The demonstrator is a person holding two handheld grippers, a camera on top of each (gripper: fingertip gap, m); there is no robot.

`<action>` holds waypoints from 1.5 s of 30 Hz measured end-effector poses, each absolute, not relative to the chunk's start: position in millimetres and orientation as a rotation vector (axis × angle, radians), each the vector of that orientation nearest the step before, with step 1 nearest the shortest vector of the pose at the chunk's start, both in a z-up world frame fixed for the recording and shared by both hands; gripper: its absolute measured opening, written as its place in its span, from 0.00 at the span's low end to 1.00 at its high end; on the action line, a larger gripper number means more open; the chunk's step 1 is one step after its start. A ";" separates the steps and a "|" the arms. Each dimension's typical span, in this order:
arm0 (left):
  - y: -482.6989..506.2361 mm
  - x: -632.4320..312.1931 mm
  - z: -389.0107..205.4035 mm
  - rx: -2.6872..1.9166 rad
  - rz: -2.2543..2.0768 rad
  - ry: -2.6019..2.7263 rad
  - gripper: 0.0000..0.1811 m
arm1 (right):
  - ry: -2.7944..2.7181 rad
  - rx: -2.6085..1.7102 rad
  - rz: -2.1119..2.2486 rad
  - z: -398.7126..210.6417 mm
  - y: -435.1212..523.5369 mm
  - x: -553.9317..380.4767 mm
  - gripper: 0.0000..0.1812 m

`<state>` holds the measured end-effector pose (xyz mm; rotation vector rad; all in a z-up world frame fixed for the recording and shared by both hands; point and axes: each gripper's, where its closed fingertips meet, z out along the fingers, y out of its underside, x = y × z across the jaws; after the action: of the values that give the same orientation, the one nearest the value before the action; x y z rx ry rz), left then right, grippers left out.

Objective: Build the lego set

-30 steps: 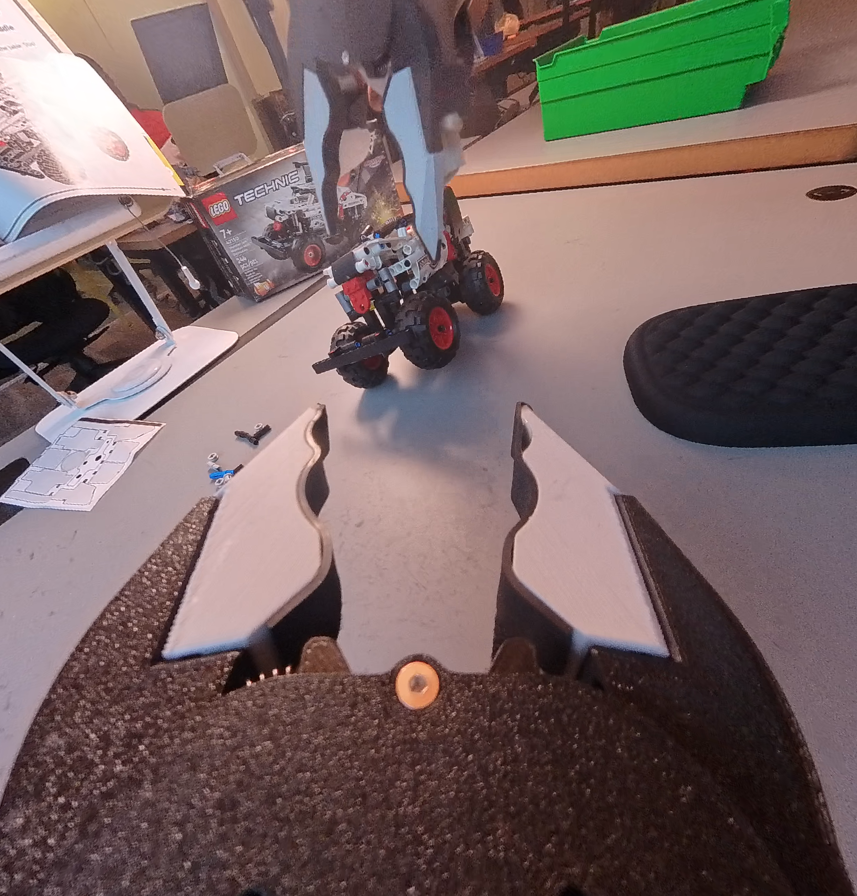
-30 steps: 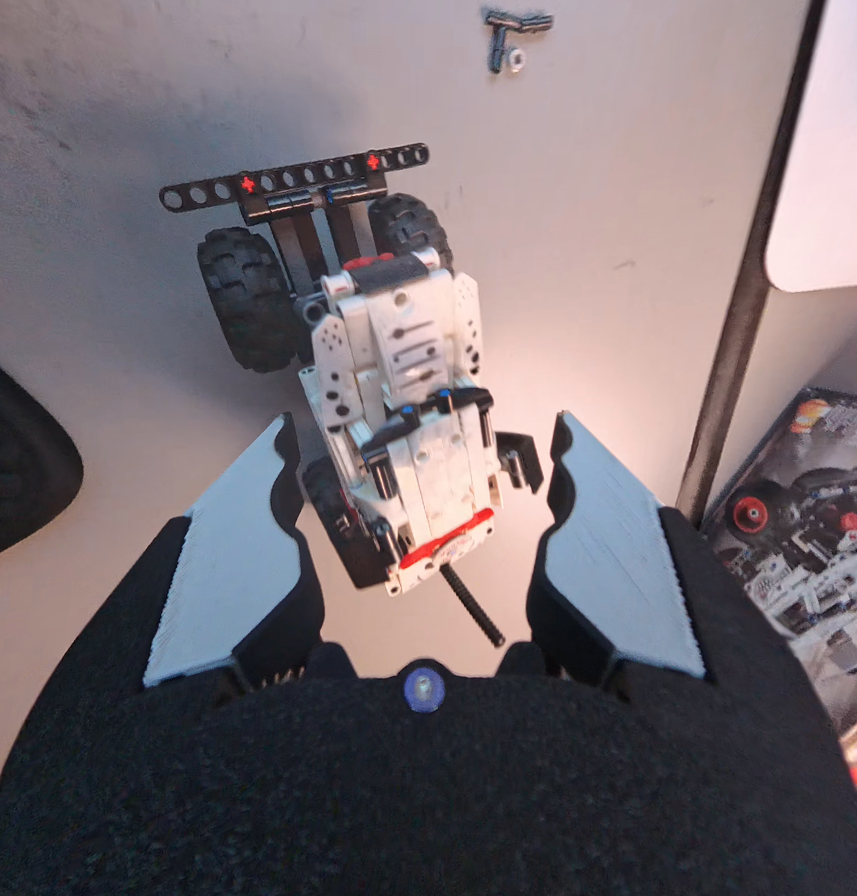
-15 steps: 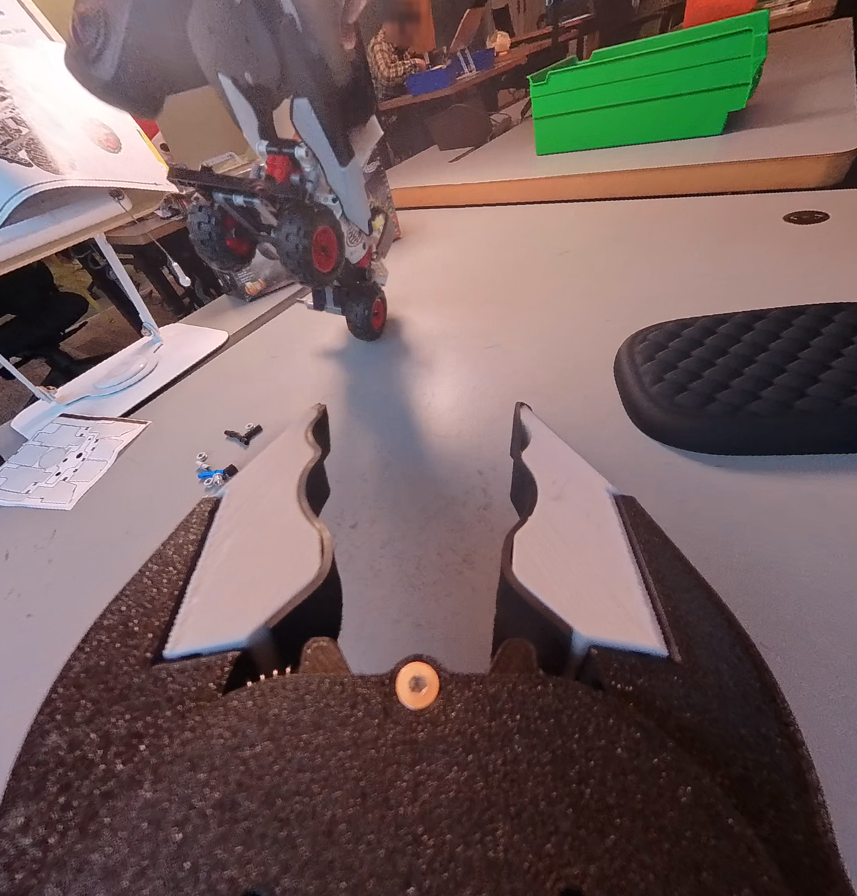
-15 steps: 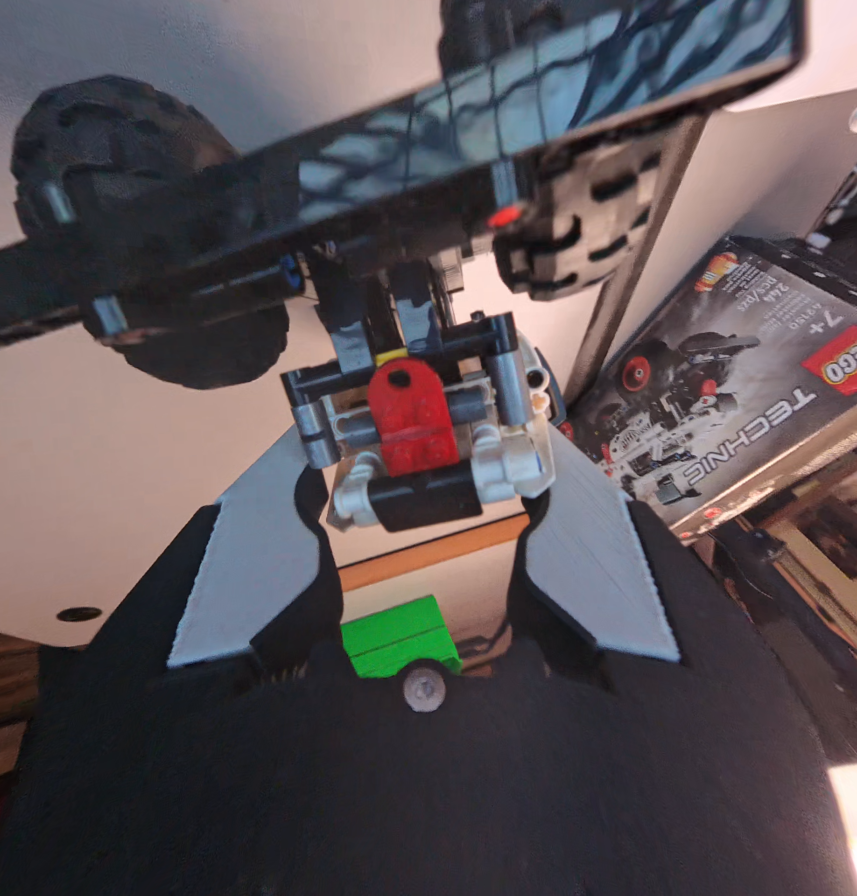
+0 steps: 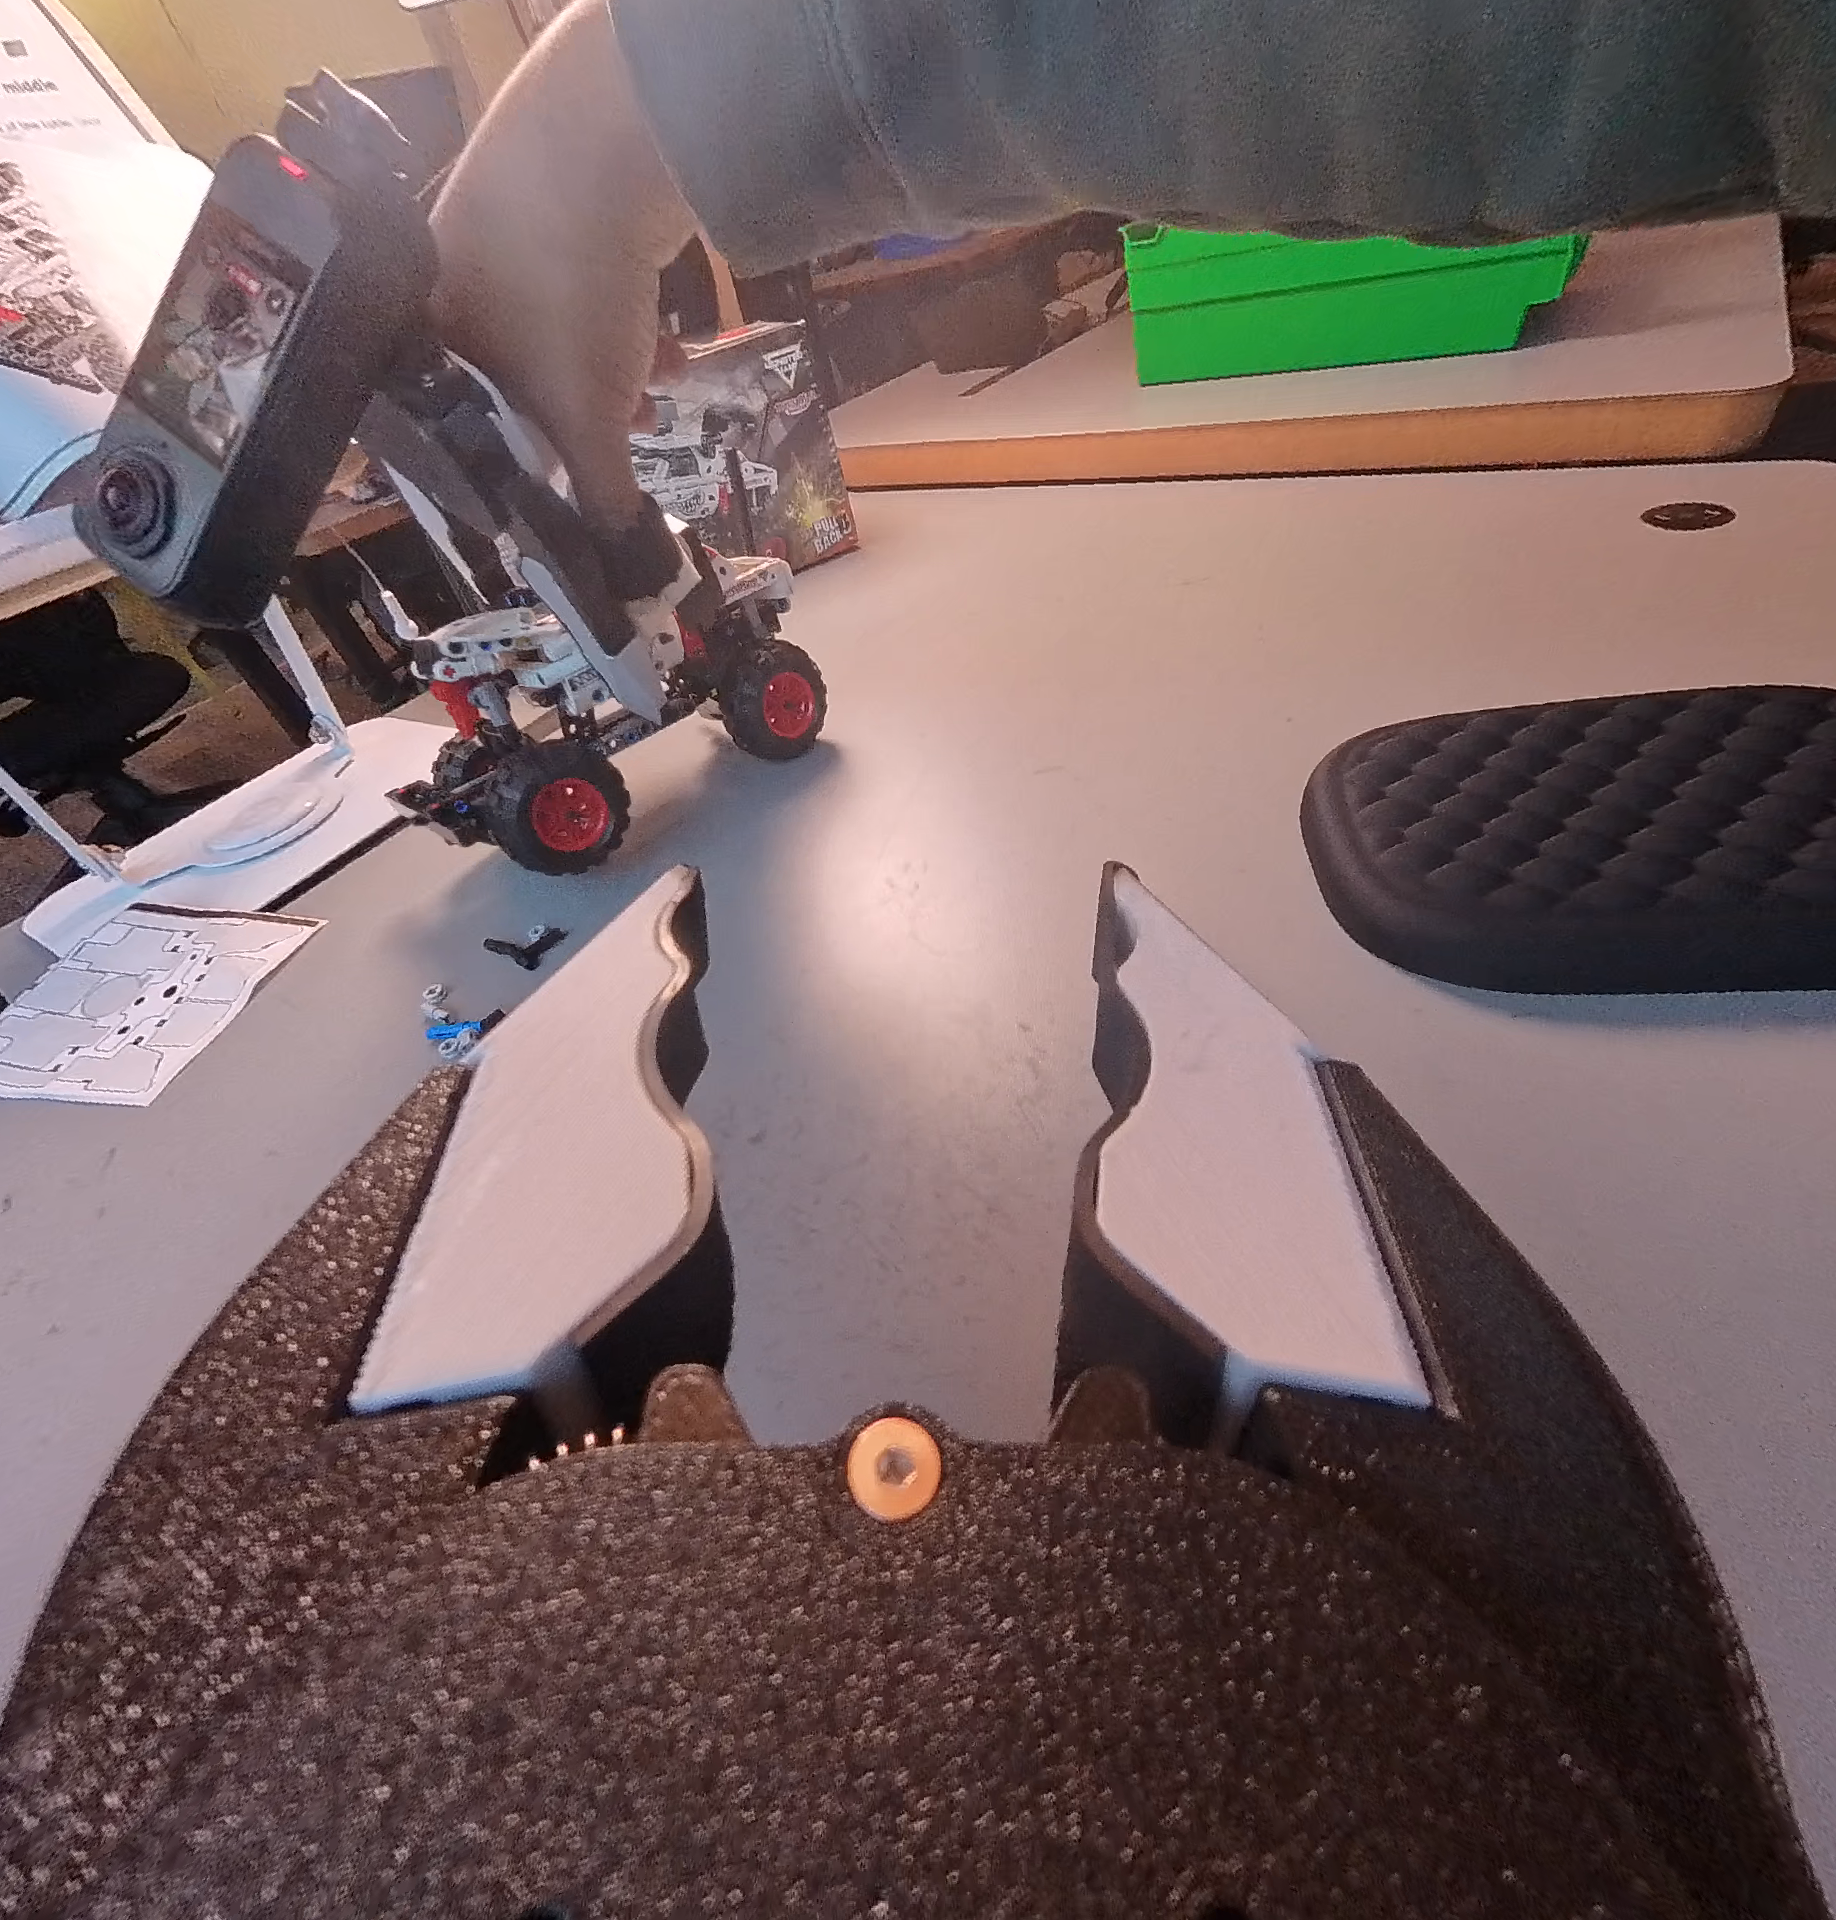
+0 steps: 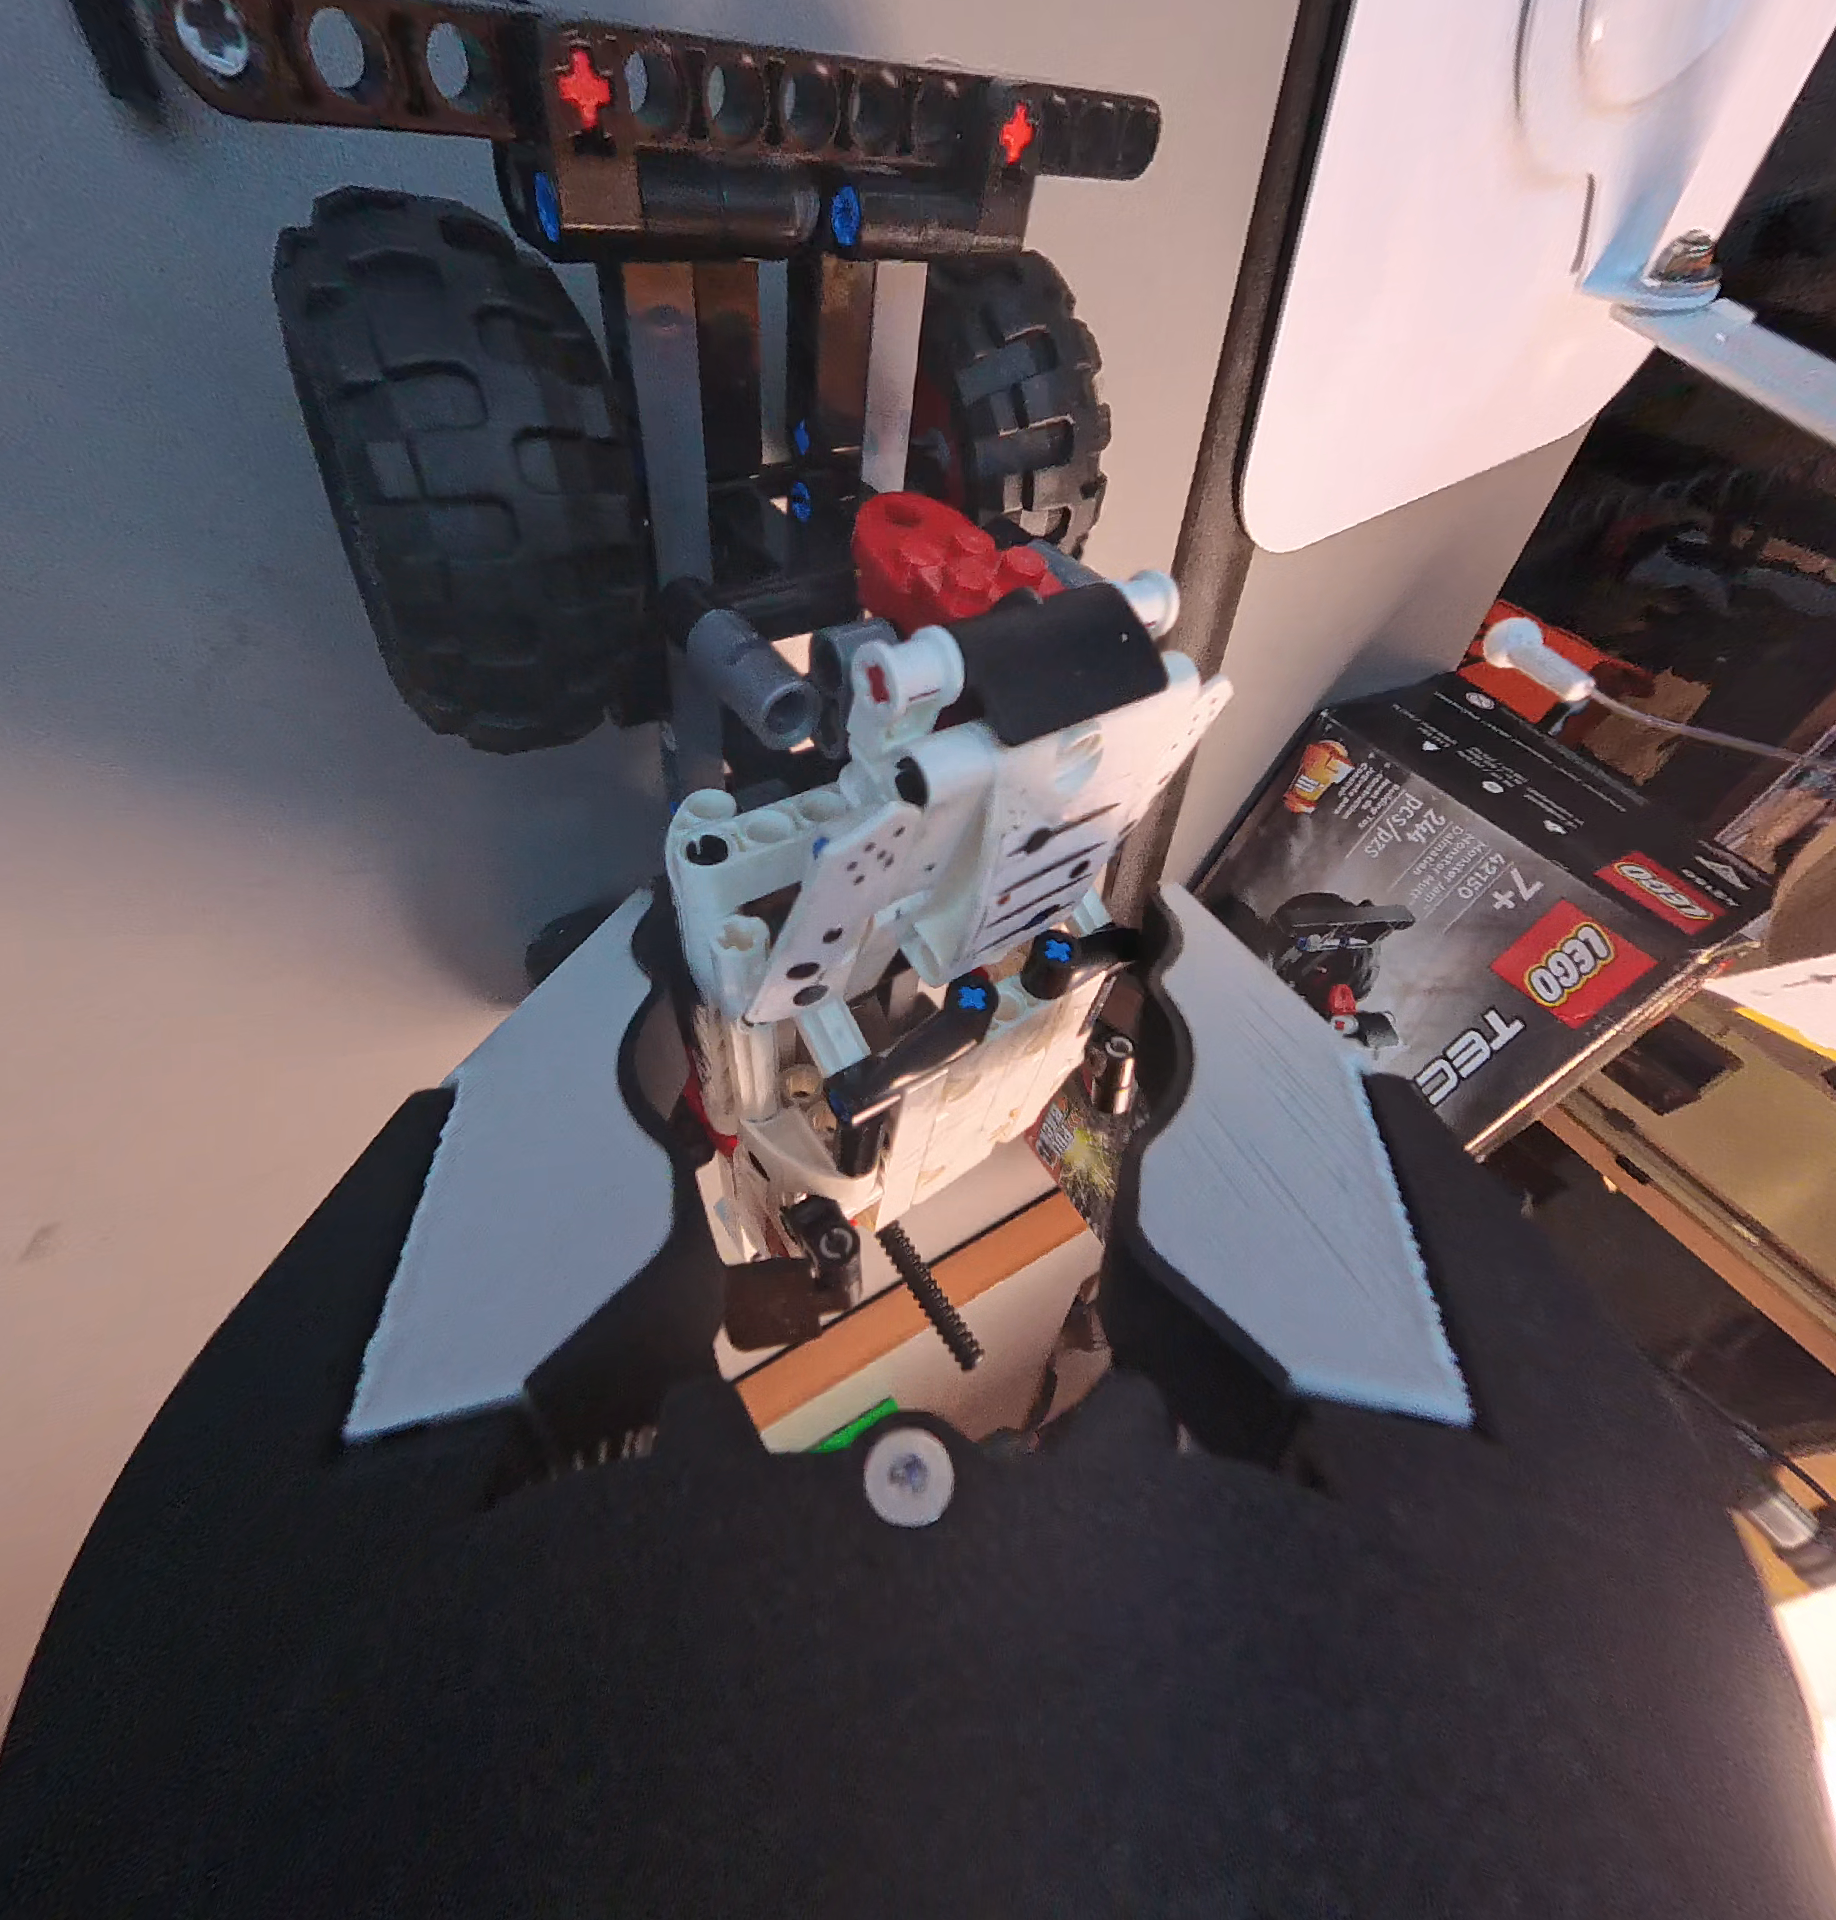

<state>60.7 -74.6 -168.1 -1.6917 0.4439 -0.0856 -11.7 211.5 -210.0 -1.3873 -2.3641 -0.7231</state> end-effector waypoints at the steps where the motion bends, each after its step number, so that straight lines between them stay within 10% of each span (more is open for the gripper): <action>1: -74.9 60.3 -167.6 -1.689 -0.089 0.441 0.40 | -2.355 -1.393 -0.676 -210.9 211.7 -12.6 0.49; 15: -52.2 28.5 -172.5 -1.807 -0.081 0.212 0.40 | -1.225 -1.516 0.699 -96.3 102.0 62.0 0.41; 45: 29.1 11.4 -191.4 -1.878 -0.083 0.088 0.48 | -0.905 -1.688 0.612 -186.8 95.9 105.5 0.54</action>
<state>11.4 29.1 -191.4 -1.8781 0.0876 -0.0835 105.5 95.9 -186.8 -1.6876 -0.9054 0.6119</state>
